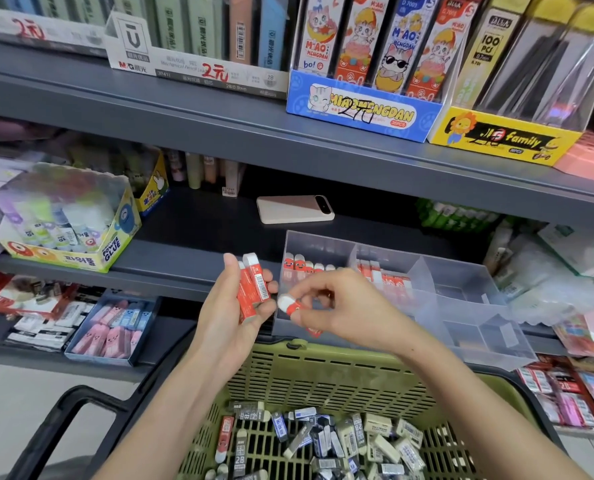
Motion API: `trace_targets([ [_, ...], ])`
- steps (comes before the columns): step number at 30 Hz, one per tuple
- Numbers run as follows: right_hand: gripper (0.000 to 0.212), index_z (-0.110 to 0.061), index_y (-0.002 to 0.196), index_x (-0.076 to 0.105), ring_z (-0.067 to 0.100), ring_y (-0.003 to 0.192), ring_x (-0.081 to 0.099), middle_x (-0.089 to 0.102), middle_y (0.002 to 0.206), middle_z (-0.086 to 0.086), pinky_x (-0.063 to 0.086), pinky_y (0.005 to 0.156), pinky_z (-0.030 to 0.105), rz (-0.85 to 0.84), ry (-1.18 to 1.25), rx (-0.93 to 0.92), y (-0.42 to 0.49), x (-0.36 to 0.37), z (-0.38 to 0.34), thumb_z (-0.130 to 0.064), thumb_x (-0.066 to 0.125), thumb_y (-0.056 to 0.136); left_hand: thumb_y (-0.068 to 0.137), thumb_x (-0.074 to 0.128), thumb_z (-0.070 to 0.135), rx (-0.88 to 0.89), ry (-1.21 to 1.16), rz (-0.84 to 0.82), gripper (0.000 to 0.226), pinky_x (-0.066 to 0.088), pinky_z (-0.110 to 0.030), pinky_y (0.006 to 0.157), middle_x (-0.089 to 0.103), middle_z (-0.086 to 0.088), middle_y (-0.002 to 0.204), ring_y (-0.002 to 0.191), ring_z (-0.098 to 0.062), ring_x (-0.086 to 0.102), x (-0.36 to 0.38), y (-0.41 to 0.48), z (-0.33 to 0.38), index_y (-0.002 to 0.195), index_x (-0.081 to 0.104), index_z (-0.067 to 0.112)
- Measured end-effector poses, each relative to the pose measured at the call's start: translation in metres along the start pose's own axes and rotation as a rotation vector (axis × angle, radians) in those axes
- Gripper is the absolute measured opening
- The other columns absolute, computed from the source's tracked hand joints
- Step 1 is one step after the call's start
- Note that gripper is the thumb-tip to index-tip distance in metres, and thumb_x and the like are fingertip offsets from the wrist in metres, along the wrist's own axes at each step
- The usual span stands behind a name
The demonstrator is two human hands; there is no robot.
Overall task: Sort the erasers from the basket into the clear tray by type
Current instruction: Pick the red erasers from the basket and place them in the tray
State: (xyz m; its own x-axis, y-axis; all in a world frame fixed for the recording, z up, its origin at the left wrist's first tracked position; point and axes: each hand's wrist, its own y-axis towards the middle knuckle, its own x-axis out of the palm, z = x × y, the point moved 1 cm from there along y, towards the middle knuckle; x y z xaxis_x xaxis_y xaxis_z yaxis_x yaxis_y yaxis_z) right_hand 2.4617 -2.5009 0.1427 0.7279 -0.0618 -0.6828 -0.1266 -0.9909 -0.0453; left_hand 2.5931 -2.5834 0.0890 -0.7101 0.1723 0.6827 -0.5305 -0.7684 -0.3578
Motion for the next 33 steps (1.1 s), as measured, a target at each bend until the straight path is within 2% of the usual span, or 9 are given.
trace_targets([
  [4,0.015,-0.008,0.084,0.058,0.014,0.054,0.058,0.065,0.071,0.011,0.045,0.051,0.022,0.271,0.324,0.177,0.013,-0.031,0.014,0.002,0.068,0.079,0.085,0.055,0.042,0.006,-0.001,0.001,0.040,0.038,-0.018,0.038,0.068,-0.007,0.074,0.059,-0.010,0.062,-0.003,0.000,0.002,0.103,0.058,0.006],
  [6,0.022,-0.004,0.089,0.052,0.021,0.052,0.059,0.062,0.074,0.017,0.048,0.048,0.023,0.346,0.360,0.258,0.026,-0.041,0.023,0.009,0.065,0.078,0.087,0.057,0.032,0.003,0.004,-0.028,0.022,0.038,-0.018,0.038,0.067,-0.007,0.078,0.062,-0.012,0.061,-0.004,0.000,0.002,0.097,0.059,0.011],
  [11,0.018,0.000,0.095,0.056,0.015,0.043,0.057,0.062,0.067,0.005,0.056,0.053,0.027,0.263,0.171,0.385,0.060,-0.036,0.037,0.008,0.063,0.080,0.076,0.064,0.028,0.015,0.054,-0.042,0.024,0.043,-0.019,0.042,0.070,-0.005,0.082,0.065,-0.011,0.063,-0.005,0.001,0.003,0.095,0.063,0.013],
  [15,0.013,-0.005,0.094,0.069,0.027,0.075,0.069,0.070,0.086,0.013,0.057,0.080,0.037,0.144,-0.059,0.474,0.075,-0.028,0.042,-0.005,0.059,0.086,0.075,0.065,0.031,0.027,0.070,-0.024,0.029,0.046,-0.020,0.045,0.071,-0.003,0.081,0.064,-0.010,0.064,-0.007,0.002,0.004,0.097,0.063,0.012],
  [18,0.022,-0.006,0.103,0.070,0.023,0.083,0.066,0.068,0.092,0.009,0.056,0.083,0.036,0.161,-0.071,0.505,0.078,-0.024,0.044,-0.003,0.059,0.084,0.075,0.064,0.031,0.024,0.076,-0.029,0.029,0.046,-0.020,0.045,0.071,-0.003,0.082,0.064,-0.010,0.064,-0.008,0.002,0.004,0.098,0.063,0.013],
  [21,0.021,-0.012,0.100,0.073,0.026,0.098,0.064,0.069,0.108,0.007,0.051,0.091,0.035,0.121,-0.375,0.435,0.079,-0.016,0.042,-0.014,0.057,0.087,0.077,0.063,0.030,0.022,0.077,-0.043,0.026,0.046,-0.020,0.045,0.071,-0.003,0.081,0.064,-0.010,0.064,-0.008,0.001,0.005,0.097,0.063,0.013],
  [24,0.025,-0.011,0.105,0.070,0.028,0.101,0.062,0.067,0.113,0.009,0.050,0.089,0.031,0.146,-0.499,0.392,0.078,-0.011,0.042,-0.024,0.057,0.088,0.078,0.063,0.030,0.023,0.086,-0.060,0.025,0.046,-0.020,0.046,0.070,-0.003,0.082,0.065,-0.011,0.063,-0.008,0.000,0.005,0.097,0.062,0.014],
  [31,0.027,-0.008,0.108,0.068,0.029,0.101,0.061,0.066,0.113,0.012,0.050,0.089,0.034,0.118,-0.506,0.391,0.074,-0.012,0.039,-0.022,0.055,0.090,0.077,0.064,0.030,0.021,0.085,-0.081,0.027,0.047,-0.020,0.045,0.072,-0.004,0.085,0.069,-0.011,0.067,-0.007,0.001,0.003,0.099,0.063,0.015],
  [33,0.026,-0.013,0.109,0.067,0.029,0.101,0.060,0.067,0.111,0.010,0.049,0.087,0.032,0.227,-0.598,0.333,0.068,-0.013,0.032,-0.024,0.050,0.092,0.076,0.065,0.031,0.034,0.095,-0.088,0.029,0.044,-0.018,0.043,0.073,-0.005,0.087,0.073,-0.011,0.068,-0.007,0.000,0.003,0.100,0.063,0.014],
])
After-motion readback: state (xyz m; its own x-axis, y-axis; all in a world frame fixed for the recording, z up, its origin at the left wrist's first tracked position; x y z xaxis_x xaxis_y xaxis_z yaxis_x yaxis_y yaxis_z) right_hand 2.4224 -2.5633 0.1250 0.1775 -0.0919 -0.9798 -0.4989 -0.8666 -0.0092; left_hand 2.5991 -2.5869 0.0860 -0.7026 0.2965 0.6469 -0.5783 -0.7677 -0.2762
